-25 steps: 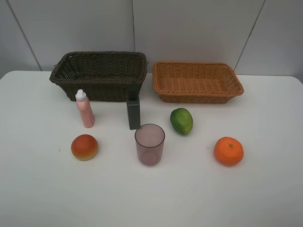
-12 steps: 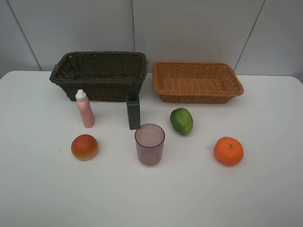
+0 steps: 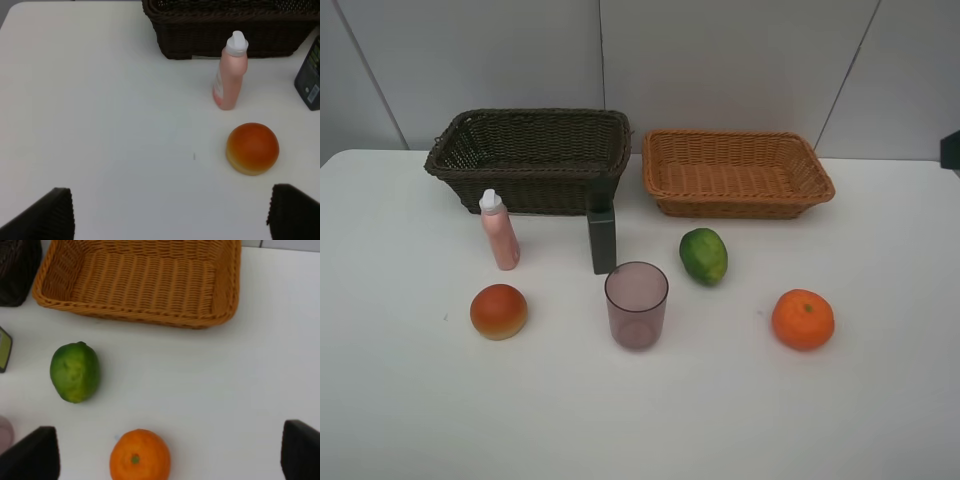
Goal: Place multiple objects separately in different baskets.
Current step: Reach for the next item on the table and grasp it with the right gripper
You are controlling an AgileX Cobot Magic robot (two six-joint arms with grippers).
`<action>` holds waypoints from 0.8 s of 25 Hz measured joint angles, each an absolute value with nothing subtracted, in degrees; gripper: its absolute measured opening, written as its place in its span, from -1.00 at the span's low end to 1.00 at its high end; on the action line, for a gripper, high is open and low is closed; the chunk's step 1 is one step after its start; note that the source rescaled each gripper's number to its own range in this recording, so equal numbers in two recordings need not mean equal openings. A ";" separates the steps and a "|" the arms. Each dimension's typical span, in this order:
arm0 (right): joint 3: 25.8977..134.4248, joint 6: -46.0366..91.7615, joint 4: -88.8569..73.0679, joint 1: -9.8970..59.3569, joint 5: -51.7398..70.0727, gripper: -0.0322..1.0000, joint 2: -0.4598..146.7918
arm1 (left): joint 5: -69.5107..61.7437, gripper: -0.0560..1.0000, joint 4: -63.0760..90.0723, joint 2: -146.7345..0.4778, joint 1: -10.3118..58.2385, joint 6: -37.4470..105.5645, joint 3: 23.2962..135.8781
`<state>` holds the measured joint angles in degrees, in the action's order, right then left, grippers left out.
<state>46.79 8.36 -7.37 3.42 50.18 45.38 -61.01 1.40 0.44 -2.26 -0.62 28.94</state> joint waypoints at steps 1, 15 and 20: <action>47.88 8.41 -7.32 5.40 49.65 0.88 47.25 | -61.01 1.00 1.40 0.44 -2.26 -0.62 28.94; 66.63 -9.09 3.50 31.05 51.02 0.88 80.50 | -61.01 1.00 1.40 0.44 -2.26 -0.62 28.94; 75.21 -15.40 5.98 33.30 56.72 0.88 90.58 | -61.01 1.00 1.40 0.44 -2.26 -0.62 28.94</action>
<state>75.21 -15.40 5.98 33.30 56.72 90.58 -61.01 1.40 0.44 -2.26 -0.62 28.94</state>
